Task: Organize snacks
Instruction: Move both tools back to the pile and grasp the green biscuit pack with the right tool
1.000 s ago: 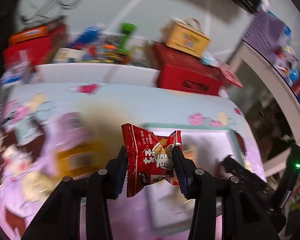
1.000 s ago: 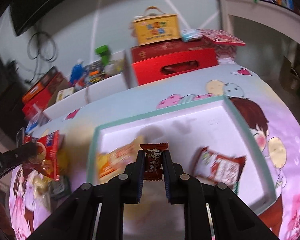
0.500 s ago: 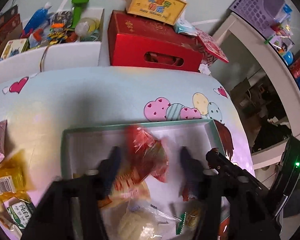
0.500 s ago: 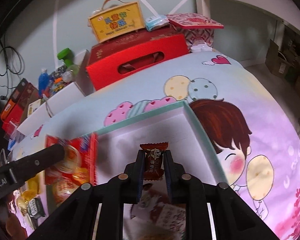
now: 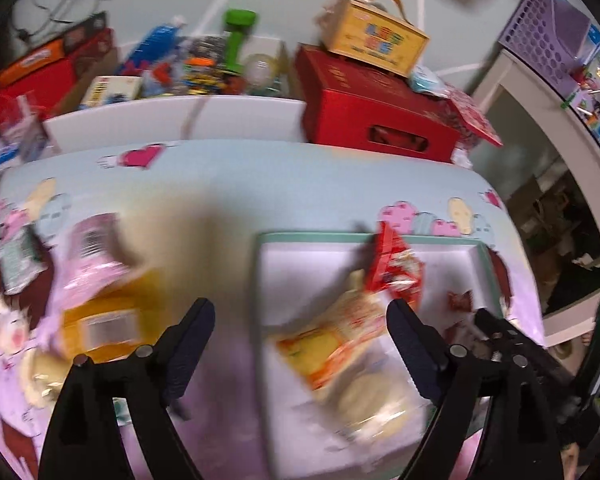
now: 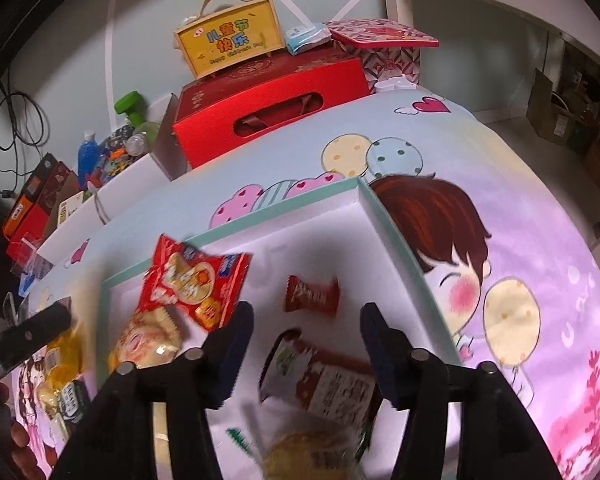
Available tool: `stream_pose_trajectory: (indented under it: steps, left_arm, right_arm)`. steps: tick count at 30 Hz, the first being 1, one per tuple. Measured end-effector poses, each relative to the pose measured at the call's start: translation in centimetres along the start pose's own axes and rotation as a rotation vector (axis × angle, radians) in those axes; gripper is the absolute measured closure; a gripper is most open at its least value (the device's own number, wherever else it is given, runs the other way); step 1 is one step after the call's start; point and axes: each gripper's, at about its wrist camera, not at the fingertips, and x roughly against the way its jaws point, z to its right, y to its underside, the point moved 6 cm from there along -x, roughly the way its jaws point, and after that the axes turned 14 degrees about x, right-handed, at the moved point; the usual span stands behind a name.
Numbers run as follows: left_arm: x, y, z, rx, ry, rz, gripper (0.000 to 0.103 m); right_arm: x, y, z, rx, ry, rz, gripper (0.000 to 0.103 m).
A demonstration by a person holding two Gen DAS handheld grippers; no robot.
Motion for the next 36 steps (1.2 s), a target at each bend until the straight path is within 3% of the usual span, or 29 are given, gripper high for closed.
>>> stream_pose_trajectory:
  steps: [4,6,8,21,29,36]
  left_arm:
    - [2.0,0.5,-4.3,0.026,-0.07,0.058,0.01]
    - [2.7,0.8,-6.1,0.041,-0.09,0.075,0.009]
    - [3.8,1.2,-8.4,0.058,-0.114,0.099,0.009]
    - [7.0,2.9,-20.0,0.219,-0.21,0.183,0.004]
    - [6.4,3.6,-24.7,0.344,-0.181,0.135,0.004]
    - [4.4,4.2,-25.5,0.419,-0.135,0.054,0.004]
  right_arm:
    - [1.2,0.8,-1.4,-0.003,-0.014,0.029,0.018]
    - [1.7,1.2,-2.5,-0.004,-0.03,0.047,0.005]
    - [2.1,1.5,-3.4,0.0,-0.043,0.062,0.0]
    - [4.5,2.5,-12.0,0.105,-0.07,0.153,0.0]
    - [3.3,3.6,-20.4,0.281,-0.132,0.131,0.0]
    - [0.3,5.9,-26.3,0.424,-0.164,0.059,0.0]
